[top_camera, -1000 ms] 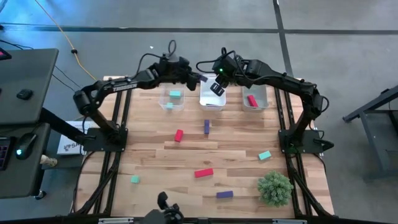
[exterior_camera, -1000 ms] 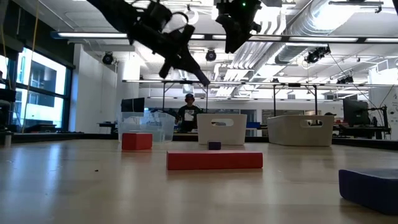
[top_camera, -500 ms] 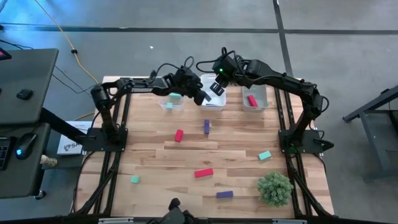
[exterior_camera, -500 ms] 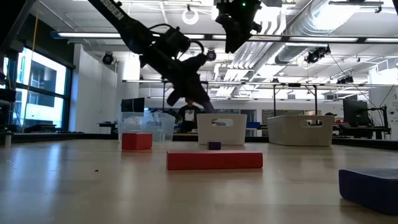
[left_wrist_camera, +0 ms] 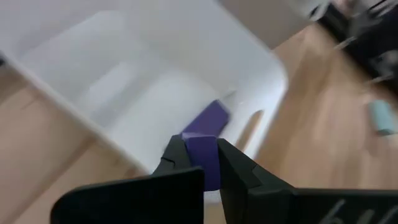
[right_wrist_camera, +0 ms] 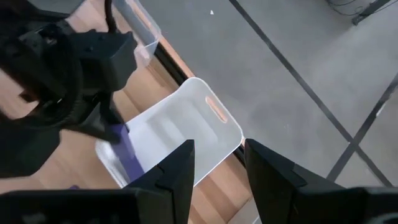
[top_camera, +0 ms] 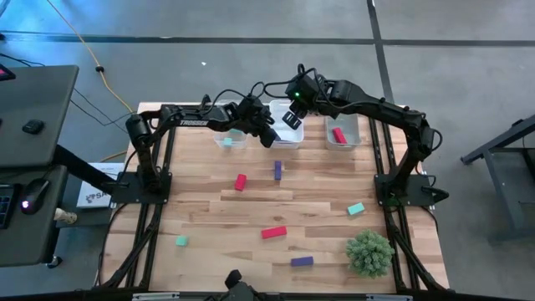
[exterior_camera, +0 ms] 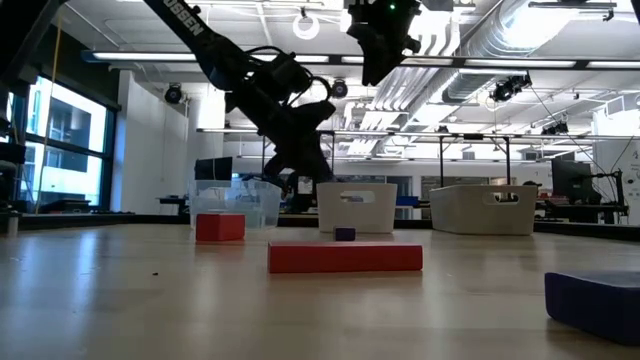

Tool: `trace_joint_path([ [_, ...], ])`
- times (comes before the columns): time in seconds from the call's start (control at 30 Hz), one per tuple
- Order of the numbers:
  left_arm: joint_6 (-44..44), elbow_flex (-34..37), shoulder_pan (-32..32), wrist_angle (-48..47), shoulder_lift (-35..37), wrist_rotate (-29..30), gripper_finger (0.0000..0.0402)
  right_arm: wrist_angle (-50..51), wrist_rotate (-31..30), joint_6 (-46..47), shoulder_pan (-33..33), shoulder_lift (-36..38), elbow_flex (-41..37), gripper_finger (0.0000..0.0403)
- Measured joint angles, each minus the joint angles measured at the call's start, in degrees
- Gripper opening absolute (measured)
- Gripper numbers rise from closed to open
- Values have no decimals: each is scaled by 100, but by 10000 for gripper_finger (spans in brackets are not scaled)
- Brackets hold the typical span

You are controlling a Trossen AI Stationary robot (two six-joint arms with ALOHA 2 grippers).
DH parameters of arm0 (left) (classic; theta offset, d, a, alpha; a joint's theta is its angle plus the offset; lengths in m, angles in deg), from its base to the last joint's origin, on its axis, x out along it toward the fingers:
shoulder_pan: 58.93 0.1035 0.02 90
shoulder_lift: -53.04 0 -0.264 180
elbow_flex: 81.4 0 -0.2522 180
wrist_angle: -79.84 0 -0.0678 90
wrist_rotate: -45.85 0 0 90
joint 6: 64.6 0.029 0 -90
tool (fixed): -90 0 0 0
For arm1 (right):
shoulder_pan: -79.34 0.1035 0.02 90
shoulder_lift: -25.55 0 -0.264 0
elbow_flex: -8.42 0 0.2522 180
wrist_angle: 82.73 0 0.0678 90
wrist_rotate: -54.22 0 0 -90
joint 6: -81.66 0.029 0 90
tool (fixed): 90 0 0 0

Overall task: Sort & place blocks by color
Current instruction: Put the violet block into the white bin, then put the red block into the gray bin

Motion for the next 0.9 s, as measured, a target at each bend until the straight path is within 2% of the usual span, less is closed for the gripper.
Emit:
trace_joint_path([
  [0.13, 84, 0, 0, -157, 0, 244, 8, 29, 185, 91, 0, 0, 0, 131],
  [0.43, 250, 0, -4, -130, 0, 225, 48, 115, 205, 208, 3, 0, 0, 131],
  [0.53, 245, 0, -4, -127, 0, 224, 66, 121, 414, 211, 4, 0, 0, 131],
  [0.67, 113, -92, 20, -231, 7, 194, 83, 121, 1072, 212, 2, 0, 0, 131],
  [0.9, -10, -441, 227, -438, 456, -491, 85, 238, 2474, 195, 7, 0, 0, 131],
])
